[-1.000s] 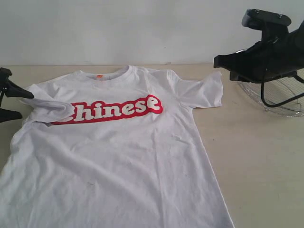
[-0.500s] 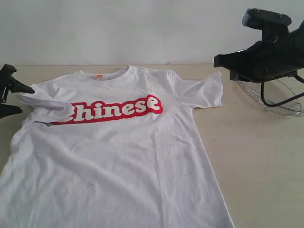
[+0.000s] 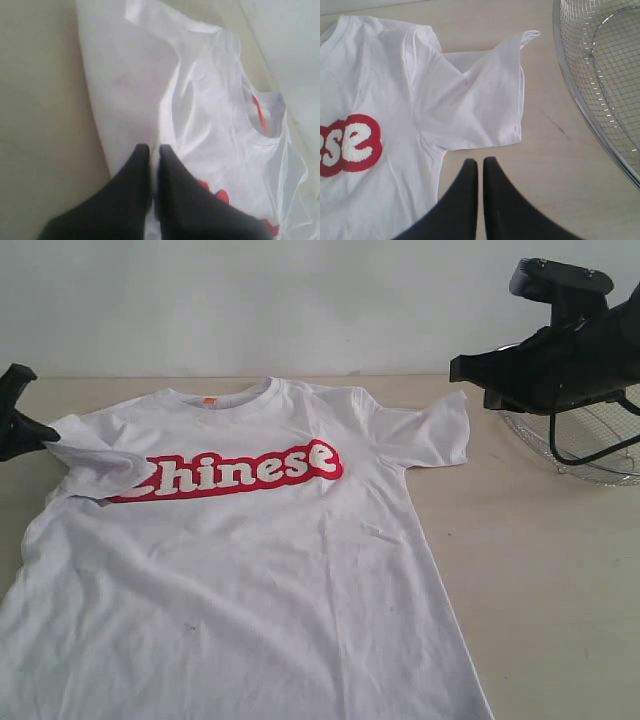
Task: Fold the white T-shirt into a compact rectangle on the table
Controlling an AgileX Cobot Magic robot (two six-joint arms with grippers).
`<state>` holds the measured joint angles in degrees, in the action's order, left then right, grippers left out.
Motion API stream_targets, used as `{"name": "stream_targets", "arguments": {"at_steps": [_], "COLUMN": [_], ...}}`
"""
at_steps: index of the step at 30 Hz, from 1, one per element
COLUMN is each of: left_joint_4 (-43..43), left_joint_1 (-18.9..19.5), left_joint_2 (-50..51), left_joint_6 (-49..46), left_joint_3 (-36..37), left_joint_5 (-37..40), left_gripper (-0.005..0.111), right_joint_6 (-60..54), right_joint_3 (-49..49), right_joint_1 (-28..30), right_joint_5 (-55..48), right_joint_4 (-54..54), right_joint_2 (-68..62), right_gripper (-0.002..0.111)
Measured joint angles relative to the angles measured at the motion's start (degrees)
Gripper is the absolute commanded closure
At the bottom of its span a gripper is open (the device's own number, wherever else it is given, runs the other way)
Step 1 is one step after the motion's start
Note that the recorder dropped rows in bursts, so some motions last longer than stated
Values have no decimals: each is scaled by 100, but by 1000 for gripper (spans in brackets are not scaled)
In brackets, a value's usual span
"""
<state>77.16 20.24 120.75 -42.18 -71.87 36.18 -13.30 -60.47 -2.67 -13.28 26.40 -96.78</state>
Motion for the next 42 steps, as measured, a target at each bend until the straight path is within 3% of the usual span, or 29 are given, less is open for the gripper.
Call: {"name": "stream_targets", "arguments": {"at_steps": [18,42], "left_joint_4": [-1325,-2031], "left_joint_1": [-58,-988], "left_joint_2": [-212,959], "left_joint_6": [553,1229], "left_joint_3": [-1071,-2338], "left_joint_5": [214,120], "left_gripper": [102,102], "right_joint_6": [0,36], "right_joint_3": [0,0], "right_joint_1": [0,0], "right_joint_5": [0,-137], "right_joint_4": [0,0], "right_joint_2": [0,0], "right_gripper": [108,108]}}
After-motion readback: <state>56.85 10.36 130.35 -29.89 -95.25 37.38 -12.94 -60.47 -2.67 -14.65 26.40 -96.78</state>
